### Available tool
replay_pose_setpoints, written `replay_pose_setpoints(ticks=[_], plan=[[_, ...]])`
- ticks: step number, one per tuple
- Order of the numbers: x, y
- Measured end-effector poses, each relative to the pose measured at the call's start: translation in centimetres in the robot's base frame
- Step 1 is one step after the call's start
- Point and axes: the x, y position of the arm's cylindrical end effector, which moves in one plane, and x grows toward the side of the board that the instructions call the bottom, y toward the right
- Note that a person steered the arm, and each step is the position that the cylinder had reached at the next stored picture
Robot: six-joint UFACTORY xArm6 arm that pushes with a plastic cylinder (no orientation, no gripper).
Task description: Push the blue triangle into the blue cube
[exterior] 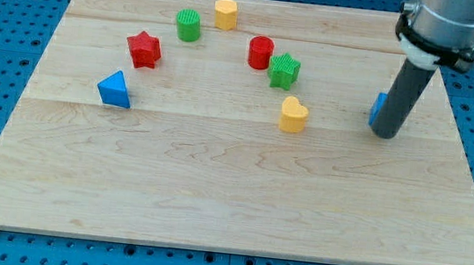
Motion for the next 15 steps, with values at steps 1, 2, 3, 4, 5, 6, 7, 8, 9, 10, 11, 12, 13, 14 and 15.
replay_pose_setpoints(ticks=[1,2,3,4,5,6,7,8,9,10,11,12,13,14,15], plan=[[-0.4,1.2],[5.4,0.4],[10.1,-6.5],[10.6,-19.7],[9.6,-32.4],[6.2,-39.6],[1.5,-42.8],[-0.3,-39.3],[-0.3,-34.1],[-0.8,-32.6],[-1.9,-30.3],[-2.9,-27.9],[-4.4,-27.5],[-5.8,-27.4],[-6.1,-26.1]])
